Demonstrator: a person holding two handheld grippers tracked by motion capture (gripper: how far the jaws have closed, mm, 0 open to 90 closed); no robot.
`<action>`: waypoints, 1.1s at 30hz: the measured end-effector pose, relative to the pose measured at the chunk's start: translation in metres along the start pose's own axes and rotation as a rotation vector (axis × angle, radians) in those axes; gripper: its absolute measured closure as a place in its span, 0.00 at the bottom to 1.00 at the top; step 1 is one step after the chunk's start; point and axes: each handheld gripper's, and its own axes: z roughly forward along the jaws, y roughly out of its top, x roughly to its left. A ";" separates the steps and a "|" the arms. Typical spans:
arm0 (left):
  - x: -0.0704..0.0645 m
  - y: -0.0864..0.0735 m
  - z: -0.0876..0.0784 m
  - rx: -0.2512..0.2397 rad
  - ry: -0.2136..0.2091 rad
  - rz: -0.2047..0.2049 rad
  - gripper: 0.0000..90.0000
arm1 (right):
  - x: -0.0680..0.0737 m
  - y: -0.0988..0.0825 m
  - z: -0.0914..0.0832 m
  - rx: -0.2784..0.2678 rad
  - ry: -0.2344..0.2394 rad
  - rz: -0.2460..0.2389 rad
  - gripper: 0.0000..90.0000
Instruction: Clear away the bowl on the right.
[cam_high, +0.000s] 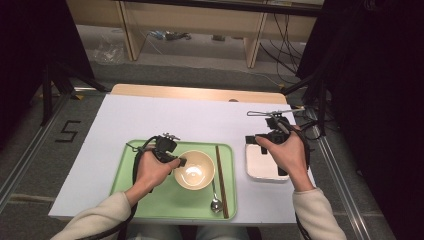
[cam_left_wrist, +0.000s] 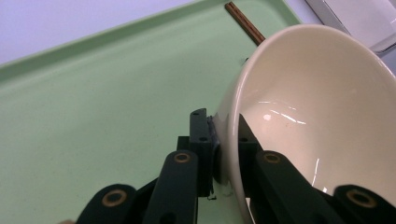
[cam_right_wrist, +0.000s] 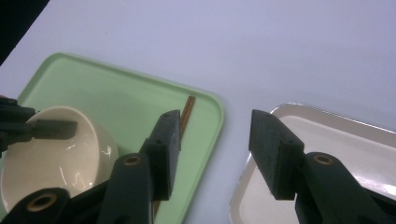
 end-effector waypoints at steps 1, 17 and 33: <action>0.000 -0.001 0.000 -0.006 0.001 -0.014 0.92 | -0.002 0.001 -0.002 -0.001 -0.006 0.009 0.61; 0.003 -0.013 0.008 0.011 -0.011 -0.040 0.92 | -0.048 -0.002 -0.002 -0.007 -0.082 0.098 0.61; 0.000 -0.015 0.013 0.040 -0.032 -0.061 0.92 | -0.064 -0.006 0.004 0.017 -0.132 0.134 0.61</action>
